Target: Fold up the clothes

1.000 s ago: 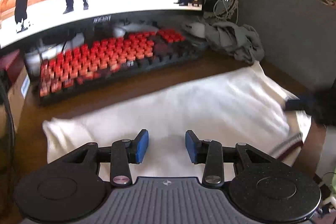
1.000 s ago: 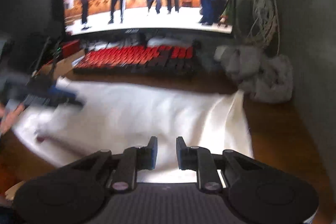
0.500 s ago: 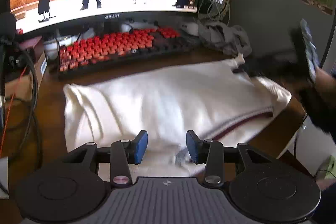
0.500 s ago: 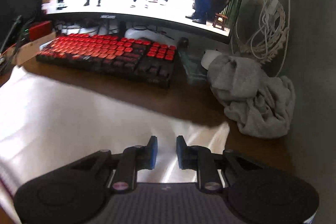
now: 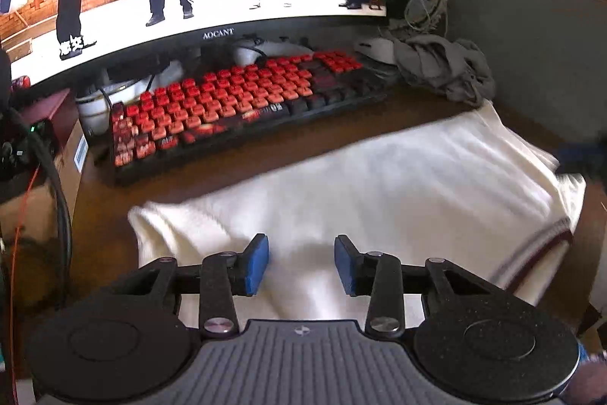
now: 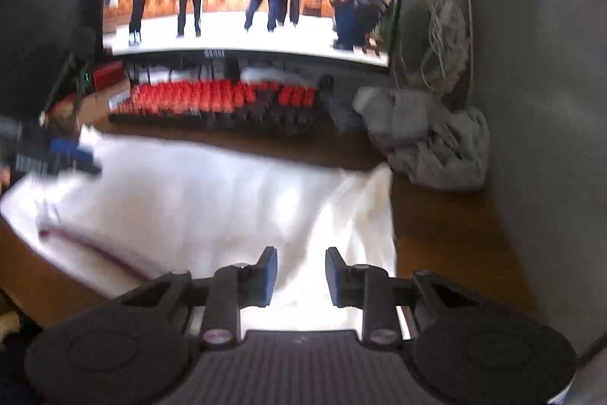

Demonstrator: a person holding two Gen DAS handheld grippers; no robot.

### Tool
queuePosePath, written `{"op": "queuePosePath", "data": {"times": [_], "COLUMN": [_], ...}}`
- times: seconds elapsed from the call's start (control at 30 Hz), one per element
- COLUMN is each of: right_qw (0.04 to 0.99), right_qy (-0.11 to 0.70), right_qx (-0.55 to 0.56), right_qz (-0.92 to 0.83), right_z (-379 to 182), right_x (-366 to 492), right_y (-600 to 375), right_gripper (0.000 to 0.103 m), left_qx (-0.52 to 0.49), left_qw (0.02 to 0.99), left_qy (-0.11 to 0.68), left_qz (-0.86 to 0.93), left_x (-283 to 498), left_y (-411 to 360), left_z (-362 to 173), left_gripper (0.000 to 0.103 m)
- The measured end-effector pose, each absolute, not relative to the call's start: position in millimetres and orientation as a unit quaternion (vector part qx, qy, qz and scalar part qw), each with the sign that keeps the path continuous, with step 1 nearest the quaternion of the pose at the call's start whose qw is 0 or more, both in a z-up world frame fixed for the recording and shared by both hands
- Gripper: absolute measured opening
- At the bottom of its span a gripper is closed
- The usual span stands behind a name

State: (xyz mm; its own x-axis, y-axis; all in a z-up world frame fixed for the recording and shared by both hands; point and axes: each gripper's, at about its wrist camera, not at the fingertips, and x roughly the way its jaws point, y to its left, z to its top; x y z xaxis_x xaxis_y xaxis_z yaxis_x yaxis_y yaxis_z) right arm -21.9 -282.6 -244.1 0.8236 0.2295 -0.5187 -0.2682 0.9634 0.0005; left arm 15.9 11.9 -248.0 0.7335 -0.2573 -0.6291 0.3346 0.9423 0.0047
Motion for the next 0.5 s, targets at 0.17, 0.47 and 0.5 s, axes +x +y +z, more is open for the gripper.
{"op": "queuePosePath", "data": {"times": [0.17,0.47,0.5], "right_qw": [0.940,0.913,0.913], "right_qy": [0.262,0.282,0.282], "right_qx": [-0.043,-0.100,-0.101], "right_qz": [0.213,0.278,0.277], "right_z": [-240.0,-262.8,-263.5], "right_x": [20.1,12.0,2.7], "right_y": [-239.8,-189.9,-192.7], "right_gripper": [0.026,0.009,0.009], "left_qx": [0.058,0.040,0.038], "left_qw": [0.932,0.934,0.935], "left_qy": [0.325,0.324,0.321], "left_qz": [-0.149,-0.145,-0.148], "left_x": [-22.1,-50.6,-46.9], "left_y": [20.0,26.3,24.8], "left_z": [-249.7,-239.5,-237.5], "left_gripper": [0.039,0.042,0.042]}}
